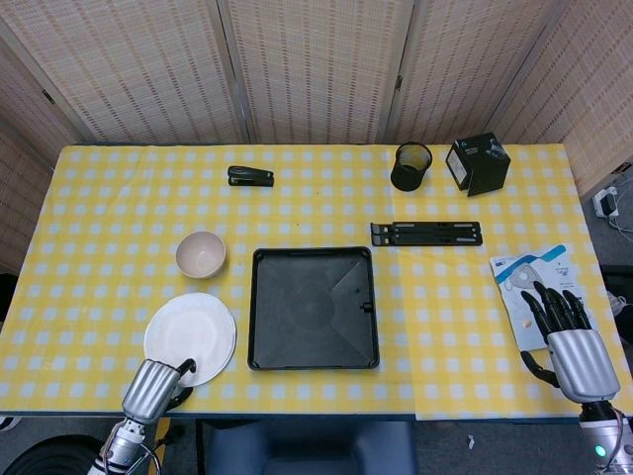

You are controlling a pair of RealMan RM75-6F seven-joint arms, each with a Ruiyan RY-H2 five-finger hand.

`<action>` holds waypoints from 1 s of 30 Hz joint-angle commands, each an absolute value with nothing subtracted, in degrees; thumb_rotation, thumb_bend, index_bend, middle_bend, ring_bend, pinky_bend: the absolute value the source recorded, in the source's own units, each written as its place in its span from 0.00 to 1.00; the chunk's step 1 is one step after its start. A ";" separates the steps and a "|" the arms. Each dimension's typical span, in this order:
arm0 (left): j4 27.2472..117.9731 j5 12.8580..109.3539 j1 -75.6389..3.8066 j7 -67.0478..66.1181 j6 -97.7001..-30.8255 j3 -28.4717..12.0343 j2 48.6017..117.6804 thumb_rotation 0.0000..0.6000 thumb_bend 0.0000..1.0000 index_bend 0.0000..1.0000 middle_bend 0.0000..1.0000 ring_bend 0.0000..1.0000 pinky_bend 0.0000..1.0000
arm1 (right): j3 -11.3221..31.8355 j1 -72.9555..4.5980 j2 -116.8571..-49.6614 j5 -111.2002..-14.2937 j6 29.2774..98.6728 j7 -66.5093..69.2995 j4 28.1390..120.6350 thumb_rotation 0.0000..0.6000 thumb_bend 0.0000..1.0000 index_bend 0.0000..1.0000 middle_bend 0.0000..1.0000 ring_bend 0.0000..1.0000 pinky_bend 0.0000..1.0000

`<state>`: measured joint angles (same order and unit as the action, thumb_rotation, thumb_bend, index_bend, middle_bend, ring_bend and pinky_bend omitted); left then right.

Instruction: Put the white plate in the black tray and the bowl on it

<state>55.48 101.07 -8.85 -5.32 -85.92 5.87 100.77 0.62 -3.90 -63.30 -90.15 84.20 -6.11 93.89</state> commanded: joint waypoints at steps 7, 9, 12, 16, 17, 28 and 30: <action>53.88 100.50 -8.81 -4.66 -86.52 5.92 102.05 1.00 0.34 0.54 1.00 1.00 1.00 | 0.80 -4.05 -63.46 -89.68 83.88 -6.42 93.80 1.00 0.31 0.00 0.00 0.00 0.00; 53.13 100.44 -8.68 -4.63 -87.03 5.86 102.64 1.00 0.36 0.54 1.00 1.00 1.00 | 0.80 -4.08 -63.46 -89.63 83.81 -6.45 93.78 1.00 0.31 0.00 0.00 0.00 0.00; 51.89 100.40 -8.58 -4.44 -87.56 5.86 103.37 1.00 0.39 0.55 1.00 1.00 1.00 | 0.84 -4.04 -63.40 -89.60 83.91 -6.39 93.80 1.00 0.31 0.00 0.00 0.00 0.00; 49.90 100.29 -8.37 -4.54 -88.55 5.65 104.55 1.00 0.41 0.56 1.00 1.00 1.00 | 0.77 -4.08 -63.39 -89.60 83.76 -6.44 93.78 1.00 0.31 0.00 0.00 0.00 0.00; 49.16 100.28 -8.29 -4.58 -88.94 5.58 104.98 1.00 0.41 0.56 1.00 1.00 1.00 | 0.74 -4.10 -63.38 -89.60 83.69 -6.52 93.79 1.00 0.31 0.00 0.00 0.00 0.00; 41.89 99.09 -7.63 -3.56 -92.08 4.14 109.45 1.00 0.42 0.60 1.00 1.00 1.00 | 0.60 -4.14 -63.29 -89.64 83.51 -6.85 93.92 1.00 0.31 0.00 0.00 0.00 0.00; 40.30 98.88 -7.58 -3.47 -92.90 3.76 110.42 1.00 0.43 0.62 1.00 1.00 1.00 | 0.53 -4.15 -63.23 -89.66 83.41 -6.88 93.96 1.00 0.31 0.00 0.00 0.00 0.00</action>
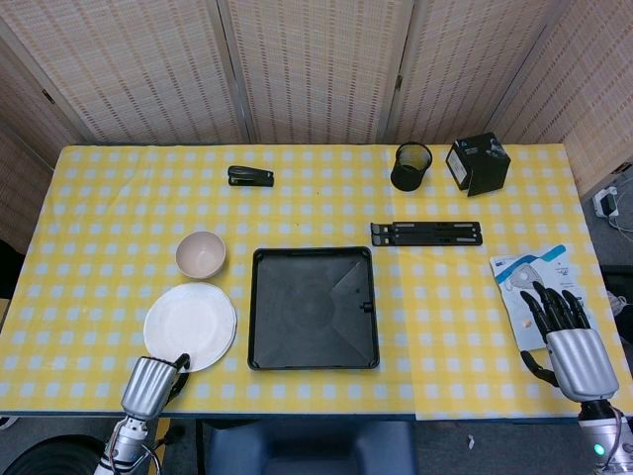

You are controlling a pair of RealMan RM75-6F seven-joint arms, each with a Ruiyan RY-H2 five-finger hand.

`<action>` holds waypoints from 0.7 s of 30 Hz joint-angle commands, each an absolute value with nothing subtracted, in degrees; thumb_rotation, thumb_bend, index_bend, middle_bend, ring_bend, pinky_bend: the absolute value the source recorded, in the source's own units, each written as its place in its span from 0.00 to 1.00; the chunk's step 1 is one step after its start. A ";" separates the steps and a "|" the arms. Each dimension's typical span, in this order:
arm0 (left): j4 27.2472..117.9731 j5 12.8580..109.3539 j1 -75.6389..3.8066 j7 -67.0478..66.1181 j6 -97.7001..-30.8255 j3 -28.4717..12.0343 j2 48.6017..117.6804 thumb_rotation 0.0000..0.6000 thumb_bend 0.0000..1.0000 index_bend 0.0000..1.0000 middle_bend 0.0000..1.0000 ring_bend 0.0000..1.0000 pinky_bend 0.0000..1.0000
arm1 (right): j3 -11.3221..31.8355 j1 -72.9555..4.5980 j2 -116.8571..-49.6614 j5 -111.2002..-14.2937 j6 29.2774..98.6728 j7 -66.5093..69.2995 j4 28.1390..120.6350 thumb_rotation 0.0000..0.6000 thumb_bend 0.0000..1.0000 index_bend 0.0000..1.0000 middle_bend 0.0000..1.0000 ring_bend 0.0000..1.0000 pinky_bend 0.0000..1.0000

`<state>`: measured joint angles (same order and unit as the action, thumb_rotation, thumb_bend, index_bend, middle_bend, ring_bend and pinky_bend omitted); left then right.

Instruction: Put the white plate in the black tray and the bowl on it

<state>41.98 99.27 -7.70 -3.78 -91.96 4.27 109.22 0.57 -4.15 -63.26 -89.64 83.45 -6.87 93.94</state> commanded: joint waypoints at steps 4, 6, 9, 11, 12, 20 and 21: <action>37.86 98.33 -7.51 -2.89 -94.51 2.94 112.10 1.00 0.48 0.65 1.00 1.00 1.00 | 0.45 -4.15 -63.13 -89.72 83.38 -6.92 94.02 1.00 0.31 0.00 0.00 0.00 0.00; 36.69 98.01 -7.54 -2.53 -95.17 2.55 112.80 1.00 0.51 0.66 1.00 1.00 1.00 | 0.41 -4.15 -63.09 -89.77 83.36 -6.96 94.06 1.00 0.31 0.00 0.00 0.00 0.00; 35.49 97.70 -7.66 -2.12 -95.85 2.21 113.37 1.00 0.54 0.67 1.00 1.00 1.00 | 0.34 -4.16 -63.06 -89.87 83.32 -7.07 94.10 1.00 0.31 0.00 0.00 0.00 0.00; 35.00 97.56 -7.74 -1.85 -96.42 2.00 113.55 1.00 0.54 0.67 1.00 1.00 1.00 | 0.28 -4.16 -63.05 -89.91 83.29 -7.08 94.13 1.00 0.31 0.00 0.00 0.00 0.00; 34.86 97.53 -7.75 -1.75 -96.61 1.97 113.60 1.00 0.54 0.67 1.00 1.00 1.00 | 0.27 -4.16 -63.05 -89.93 83.28 -7.09 94.13 1.00 0.31 0.00 0.00 0.00 0.00; 35.69 96.79 -7.82 -0.11 -101.93 -0.04 112.36 1.00 0.56 0.68 1.00 1.00 1.00 | 0.04 -4.09 -62.97 -90.26 83.36 -7.03 94.28 1.00 0.31 0.00 0.00 0.00 0.00; 36.26 96.64 -7.84 -0.13 -102.70 -0.41 111.89 1.00 0.56 0.68 1.00 1.00 1.00 | 0.01 -4.06 -62.96 -90.33 83.43 -7.02 94.31 1.00 0.31 0.00 0.00 0.00 0.00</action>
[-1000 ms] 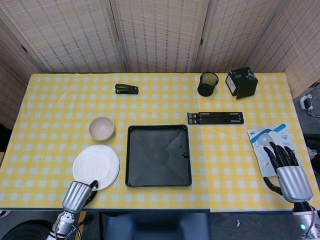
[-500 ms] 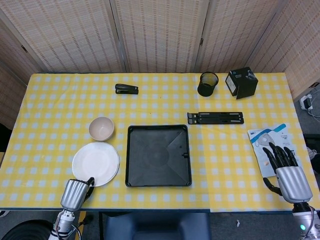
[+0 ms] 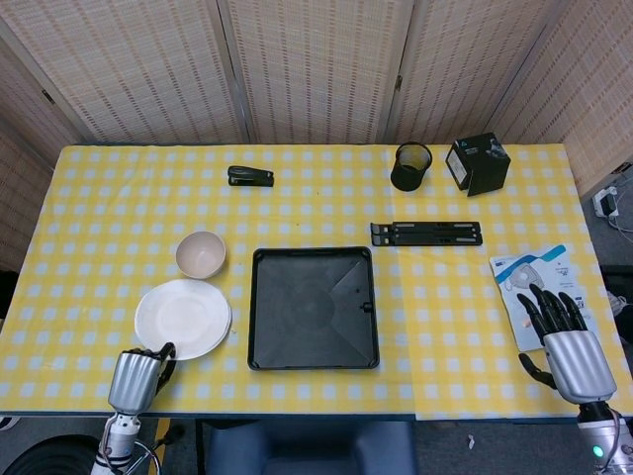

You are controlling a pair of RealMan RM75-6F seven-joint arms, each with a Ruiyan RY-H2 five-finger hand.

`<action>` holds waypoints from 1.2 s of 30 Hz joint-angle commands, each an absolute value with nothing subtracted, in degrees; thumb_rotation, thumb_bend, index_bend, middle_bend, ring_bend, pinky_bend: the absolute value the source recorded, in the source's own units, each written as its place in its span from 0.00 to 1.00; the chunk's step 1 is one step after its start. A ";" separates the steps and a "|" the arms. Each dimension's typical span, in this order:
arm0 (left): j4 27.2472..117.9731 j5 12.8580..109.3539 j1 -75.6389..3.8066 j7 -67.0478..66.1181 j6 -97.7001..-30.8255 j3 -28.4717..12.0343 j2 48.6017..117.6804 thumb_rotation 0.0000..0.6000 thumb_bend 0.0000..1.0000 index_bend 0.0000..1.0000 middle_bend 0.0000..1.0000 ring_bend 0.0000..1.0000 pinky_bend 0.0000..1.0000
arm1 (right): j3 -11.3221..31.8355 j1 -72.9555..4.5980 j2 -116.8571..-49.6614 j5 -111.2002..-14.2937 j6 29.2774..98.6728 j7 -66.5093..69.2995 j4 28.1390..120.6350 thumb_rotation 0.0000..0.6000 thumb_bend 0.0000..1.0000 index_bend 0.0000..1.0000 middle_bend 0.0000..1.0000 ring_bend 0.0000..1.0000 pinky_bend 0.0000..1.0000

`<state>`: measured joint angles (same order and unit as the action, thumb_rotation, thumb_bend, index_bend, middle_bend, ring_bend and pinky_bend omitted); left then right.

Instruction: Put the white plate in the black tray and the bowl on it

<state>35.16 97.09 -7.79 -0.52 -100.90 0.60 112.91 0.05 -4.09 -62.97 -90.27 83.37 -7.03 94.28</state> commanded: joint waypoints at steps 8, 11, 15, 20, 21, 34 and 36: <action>43.19 95.77 -8.09 -1.17 -106.93 -2.86 107.17 1.00 0.56 0.68 1.00 1.00 1.00 | -0.29 -3.84 -63.04 -90.90 83.80 -7.25 94.46 1.00 0.31 0.00 0.00 0.00 0.00; 46.40 96.08 -8.06 -2.07 -107.90 -3.00 105.40 1.00 0.56 0.68 1.00 1.00 1.00 | -0.34 -3.85 -63.13 -90.97 83.75 -7.44 94.47 1.00 0.31 0.00 0.00 0.00 0.00; 50.02 97.23 -8.23 -3.75 -109.10 -2.76 103.81 1.00 0.56 0.68 1.00 1.00 1.00 | -0.42 -3.94 -63.21 -90.99 83.48 -7.61 94.51 1.00 0.31 0.00 0.00 0.00 0.00; 54.04 98.89 -8.66 -5.99 -110.25 -2.57 102.47 1.00 0.56 0.68 1.00 1.00 1.00 | -0.48 -3.89 -63.14 -91.19 83.62 -7.48 94.53 1.00 0.31 0.00 0.00 0.00 0.00; 55.21 99.35 -8.78 -6.61 -110.30 -2.40 102.17 1.00 0.56 0.68 1.00 1.00 1.00 | -0.53 -3.87 -63.10 -91.26 83.65 -7.40 94.55 1.00 0.31 0.00 0.00 0.00 0.00; 66.91 106.61 -12.80 -18.36 -107.58 -1.71 102.37 1.00 0.57 0.69 1.00 1.00 1.00 | -1.13 -3.23 -61.96 -93.21 85.39 -5.17 94.96 1.00 0.31 0.00 0.00 0.00 0.00; 68.50 107.48 -13.89 -20.13 -105.69 -1.63 102.89 1.00 0.57 0.69 1.00 1.00 1.00 | -1.20 -3.11 -61.71 -93.43 85.68 -4.69 95.00 1.00 0.31 0.00 0.00 0.00 0.00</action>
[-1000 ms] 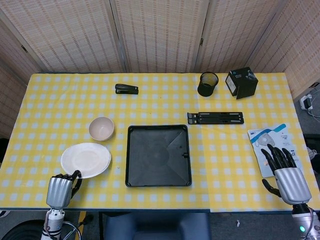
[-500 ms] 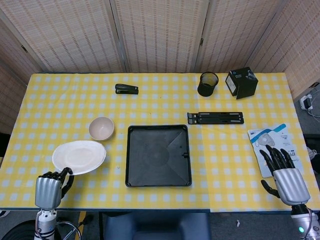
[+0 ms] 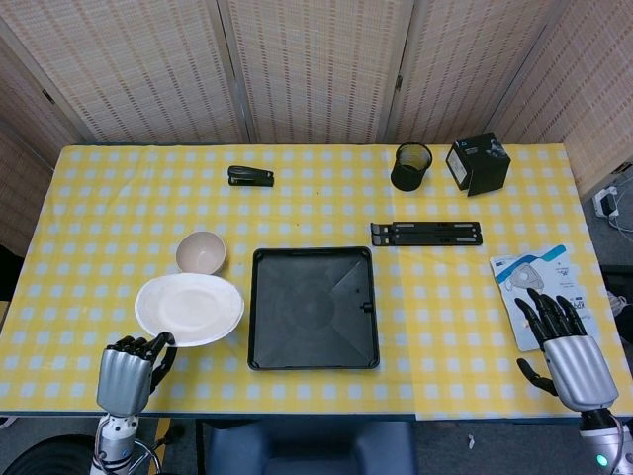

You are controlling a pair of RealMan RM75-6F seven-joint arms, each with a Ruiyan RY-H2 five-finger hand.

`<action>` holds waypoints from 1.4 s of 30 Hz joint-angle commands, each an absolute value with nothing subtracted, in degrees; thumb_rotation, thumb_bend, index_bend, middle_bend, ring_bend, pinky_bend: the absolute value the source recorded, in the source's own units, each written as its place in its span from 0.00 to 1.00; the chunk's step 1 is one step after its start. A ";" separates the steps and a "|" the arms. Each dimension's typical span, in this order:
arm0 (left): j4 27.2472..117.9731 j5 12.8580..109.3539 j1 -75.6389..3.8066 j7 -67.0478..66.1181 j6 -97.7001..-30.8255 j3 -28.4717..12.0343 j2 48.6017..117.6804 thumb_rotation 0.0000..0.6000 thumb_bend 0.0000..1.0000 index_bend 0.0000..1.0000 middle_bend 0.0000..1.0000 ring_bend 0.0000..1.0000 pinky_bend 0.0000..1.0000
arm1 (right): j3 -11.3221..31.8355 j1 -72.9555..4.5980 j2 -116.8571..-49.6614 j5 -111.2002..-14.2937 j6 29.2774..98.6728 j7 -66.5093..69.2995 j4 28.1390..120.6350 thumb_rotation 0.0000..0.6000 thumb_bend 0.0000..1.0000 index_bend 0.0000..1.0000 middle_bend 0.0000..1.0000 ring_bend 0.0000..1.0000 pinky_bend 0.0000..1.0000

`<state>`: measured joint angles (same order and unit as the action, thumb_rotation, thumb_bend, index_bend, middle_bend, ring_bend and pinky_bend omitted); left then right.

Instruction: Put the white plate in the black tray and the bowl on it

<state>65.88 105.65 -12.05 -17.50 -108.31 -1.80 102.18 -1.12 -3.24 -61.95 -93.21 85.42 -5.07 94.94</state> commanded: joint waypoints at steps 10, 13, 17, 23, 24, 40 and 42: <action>69.95 108.65 -18.79 -23.54 -97.54 -2.49 108.02 1.00 0.57 0.69 1.00 1.00 1.00 | -0.98 -2.68 -60.68 -93.28 86.56 -2.48 94.85 1.00 0.31 0.00 0.00 0.00 0.00; 69.02 108.42 -20.20 -23.51 -95.40 -2.85 110.03 1.00 0.57 0.69 1.00 1.00 1.00 | -0.99 -2.58 -60.35 -93.25 86.65 -1.85 94.79 1.00 0.31 0.00 0.00 0.00 0.00; 66.82 107.38 -21.95 -22.99 -92.53 -3.49 112.80 1.00 0.57 0.69 1.00 1.00 1.00 | -0.71 -2.30 -59.86 -92.91 87.27 -0.68 94.67 1.00 0.31 0.00 0.00 0.00 0.00; 61.23 105.32 -24.58 -20.85 -88.58 -4.36 117.47 1.00 0.57 0.69 1.00 1.00 1.00 | -0.08 -2.01 -59.01 -91.78 87.72 1.49 94.37 1.00 0.31 0.00 0.00 0.00 0.00; 60.24 104.95 -25.01 -20.41 -88.02 -4.59 118.20 1.00 0.57 0.69 1.00 1.00 1.00 | 0.02 -1.98 -58.90 -91.55 87.72 1.83 94.31 1.00 0.31 0.00 0.00 0.00 0.00; 46.71 100.35 -30.28 -13.10 -83.31 -6.00 126.24 1.00 0.56 0.64 1.00 1.00 1.00 | 1.38 -2.61 -58.09 -88.30 85.53 4.16 93.85 1.00 0.31 0.00 0.00 0.00 0.00; 46.64 100.26 -30.46 -13.15 -83.17 -5.51 126.45 1.00 0.53 0.57 1.00 1.00 1.00 | 1.46 -2.67 -58.11 -88.14 85.36 4.13 93.84 1.00 0.31 0.00 0.00 0.00 0.00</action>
